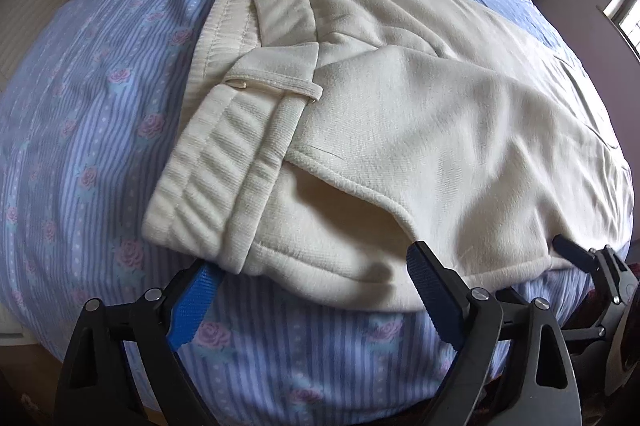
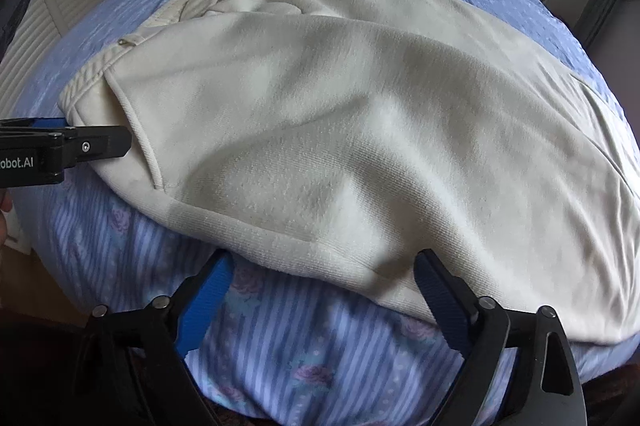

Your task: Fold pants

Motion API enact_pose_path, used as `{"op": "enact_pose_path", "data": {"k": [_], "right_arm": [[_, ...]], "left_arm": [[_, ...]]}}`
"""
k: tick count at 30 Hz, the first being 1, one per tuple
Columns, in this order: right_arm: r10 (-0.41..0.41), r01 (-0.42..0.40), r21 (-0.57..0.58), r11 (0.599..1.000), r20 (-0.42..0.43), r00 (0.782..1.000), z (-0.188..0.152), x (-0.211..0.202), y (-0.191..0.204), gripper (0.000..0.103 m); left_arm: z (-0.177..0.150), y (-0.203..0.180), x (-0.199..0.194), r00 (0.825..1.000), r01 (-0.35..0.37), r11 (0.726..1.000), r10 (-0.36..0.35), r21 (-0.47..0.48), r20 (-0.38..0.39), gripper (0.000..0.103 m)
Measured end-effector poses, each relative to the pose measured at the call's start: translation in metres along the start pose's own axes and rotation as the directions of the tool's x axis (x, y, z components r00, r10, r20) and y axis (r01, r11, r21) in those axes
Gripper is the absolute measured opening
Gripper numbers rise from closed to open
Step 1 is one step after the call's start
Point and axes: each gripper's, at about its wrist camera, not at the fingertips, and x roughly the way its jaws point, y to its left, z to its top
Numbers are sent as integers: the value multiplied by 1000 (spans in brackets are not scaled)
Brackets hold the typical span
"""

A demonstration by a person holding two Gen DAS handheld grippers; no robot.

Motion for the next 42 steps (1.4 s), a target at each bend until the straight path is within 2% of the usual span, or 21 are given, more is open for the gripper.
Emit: {"op": "enact_pose_path", "data": {"k": [2,4,5,6,7,8,9,10,13,16,18,22,31,37,40,42], "right_arm": [[-16,16,-6,1000,-1,1000,0,4,1,81],[-32,32,-5,999,11,999,0,3,-1,69],[-37,37,-3,999,22,999,1,2,-2,65],[-38,38,2,999,35,999,2,1,-4,56],[-33,33,10,999,45,998,3,-1,-6,43],[-25,24,18,1000,54,998,4,-2,-8,37],[-21,19,29,999,62,998,4,-4,-9,30],[-18,15,38,999,71,997,5,-5,-11,26],[-4,-3,67,998,112,994,9,-16,-15,19],[-23,8,82,997,186,982,15,-38,-18,16],[-44,21,94,995,248,968,23,-56,-26,16],[-64,30,115,993,308,949,57,-72,-39,16],[-112,65,140,988,353,929,141,-71,-79,15],[-121,94,87,992,381,917,207,-57,-85,14],[-118,109,46,993,359,926,241,-37,-85,14],[-101,98,25,995,325,940,261,-17,-86,14]], "left_arm": [[1,1,6,1000,6,1000,-7,-13,-11,84],[1,3,8,1000,12,999,-12,-30,-10,74],[3,6,9,1000,15,999,-15,-34,-9,70],[3,8,8,1000,19,999,-19,-42,-4,58],[4,10,6,1000,31,998,-31,-52,5,45],[4,14,4,998,61,996,-60,-64,14,38],[4,17,2,995,104,992,-104,-74,15,24],[5,19,1,990,144,986,-143,-89,14,19],[6,17,-8,990,139,987,-136,-80,43,16],[8,11,-28,987,134,990,-129,-48,91,14],[15,11,-45,980,158,986,-151,-49,132,14],[41,8,-70,964,204,977,-188,-66,188,14],[130,-31,-84,960,123,992,-112,-25,255,14],[185,-22,-62,967,80,992,-54,-98,248,14],[210,-12,-47,974,65,988,-32,-141,224,14],[226,-9,-32,980,49,986,-16,-159,200,14]]}}
